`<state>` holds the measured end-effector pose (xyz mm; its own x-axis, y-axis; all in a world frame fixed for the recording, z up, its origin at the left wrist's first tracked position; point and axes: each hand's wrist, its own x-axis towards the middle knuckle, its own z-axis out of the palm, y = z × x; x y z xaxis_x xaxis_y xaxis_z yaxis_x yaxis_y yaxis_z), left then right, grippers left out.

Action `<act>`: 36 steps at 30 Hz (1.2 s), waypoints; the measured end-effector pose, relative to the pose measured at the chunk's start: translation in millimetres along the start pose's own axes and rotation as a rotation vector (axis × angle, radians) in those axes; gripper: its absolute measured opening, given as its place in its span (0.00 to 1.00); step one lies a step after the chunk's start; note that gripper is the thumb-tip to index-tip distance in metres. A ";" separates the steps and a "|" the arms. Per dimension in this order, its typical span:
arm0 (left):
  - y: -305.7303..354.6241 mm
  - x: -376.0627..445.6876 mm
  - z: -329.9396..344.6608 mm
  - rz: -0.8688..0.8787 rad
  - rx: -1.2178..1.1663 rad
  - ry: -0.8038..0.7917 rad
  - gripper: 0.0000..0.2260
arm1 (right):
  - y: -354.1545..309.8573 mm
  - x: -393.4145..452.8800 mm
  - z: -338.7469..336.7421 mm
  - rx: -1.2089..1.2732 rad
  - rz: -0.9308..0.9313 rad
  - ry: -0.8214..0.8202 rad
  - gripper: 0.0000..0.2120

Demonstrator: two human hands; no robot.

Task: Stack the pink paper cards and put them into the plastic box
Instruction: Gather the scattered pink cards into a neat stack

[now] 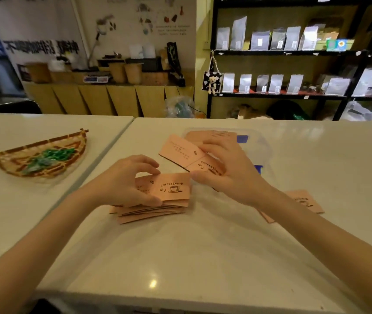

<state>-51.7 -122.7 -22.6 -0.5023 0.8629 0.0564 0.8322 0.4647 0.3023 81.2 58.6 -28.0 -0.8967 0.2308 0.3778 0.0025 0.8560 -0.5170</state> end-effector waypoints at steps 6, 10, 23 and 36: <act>-12.5 -7.8 5.9 -0.099 -0.232 -0.004 0.32 | -16.5 18.4 32.1 -0.097 -0.120 -0.121 0.32; -21.6 -17.2 9.7 -0.085 -0.343 0.024 0.25 | -21.9 18.7 44.9 -0.107 -0.170 -0.189 0.32; -22.3 -29.3 5.1 -0.213 -0.186 0.050 0.49 | -20.1 11.2 60.3 -0.285 -0.229 -0.337 0.30; 77.7 12.6 22.0 0.420 -0.316 0.255 0.22 | 17.4 -40.1 -20.0 -0.028 -0.059 -0.076 0.26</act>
<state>11.8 -71.3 -19.3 -0.2176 0.8672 0.4478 0.8814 -0.0224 0.4718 126.1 73.4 -36.7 -0.9268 0.1448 0.3466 -0.0398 0.8797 -0.4738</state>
